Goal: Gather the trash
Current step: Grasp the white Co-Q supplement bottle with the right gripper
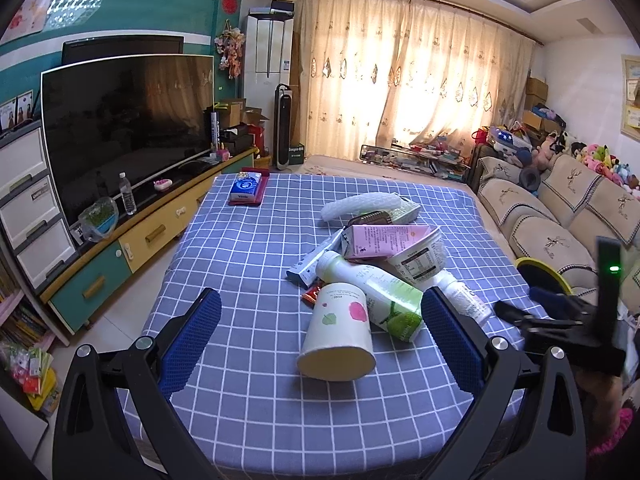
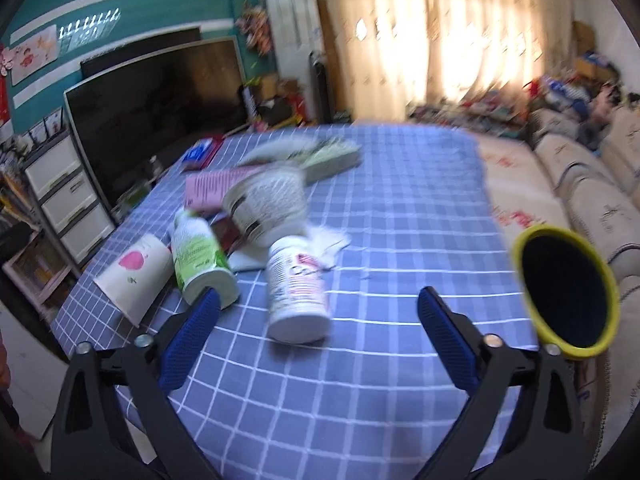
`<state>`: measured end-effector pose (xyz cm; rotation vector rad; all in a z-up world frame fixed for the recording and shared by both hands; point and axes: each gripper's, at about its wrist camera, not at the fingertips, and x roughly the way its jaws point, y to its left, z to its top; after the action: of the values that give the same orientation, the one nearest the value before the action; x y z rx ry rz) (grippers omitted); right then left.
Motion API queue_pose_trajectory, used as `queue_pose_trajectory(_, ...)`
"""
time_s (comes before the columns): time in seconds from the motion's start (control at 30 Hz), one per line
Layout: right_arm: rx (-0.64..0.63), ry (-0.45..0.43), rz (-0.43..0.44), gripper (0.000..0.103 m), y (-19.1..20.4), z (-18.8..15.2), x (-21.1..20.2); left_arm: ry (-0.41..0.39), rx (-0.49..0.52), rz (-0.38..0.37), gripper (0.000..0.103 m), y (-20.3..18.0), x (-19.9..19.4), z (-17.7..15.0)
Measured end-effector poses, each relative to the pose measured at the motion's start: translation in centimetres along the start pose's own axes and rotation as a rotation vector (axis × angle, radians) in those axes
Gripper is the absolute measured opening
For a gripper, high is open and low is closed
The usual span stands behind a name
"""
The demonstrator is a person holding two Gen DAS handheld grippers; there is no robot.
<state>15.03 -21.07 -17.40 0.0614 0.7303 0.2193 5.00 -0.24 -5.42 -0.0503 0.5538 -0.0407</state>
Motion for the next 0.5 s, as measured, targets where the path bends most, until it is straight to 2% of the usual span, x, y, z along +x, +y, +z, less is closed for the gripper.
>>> queue_pose_trajectory(0.2,0.001,0.086,0.008,0.081,0.3,0.5,3.9,0.016,-0.01,-0.009,0.099,0.6,1.8,0.0)
queue_pose_trajectory(0.33,0.009,0.141,0.043,0.065,0.3,0.7,5.5,0.038,-0.02,-0.015,0.099,0.9,3.4,0.1)
queue_pose_trajectory(0.43,0.018,0.162,0.081,0.048,0.3,0.5,6.1,0.043,-0.02,-0.013,0.099,1.0,4.2,0.1)
queue_pose_trajectory(0.5,0.022,0.157,0.086,0.048,0.2,0.5,6.2,0.047,-0.021,-0.015,0.099,1.0,4.7,0.1)
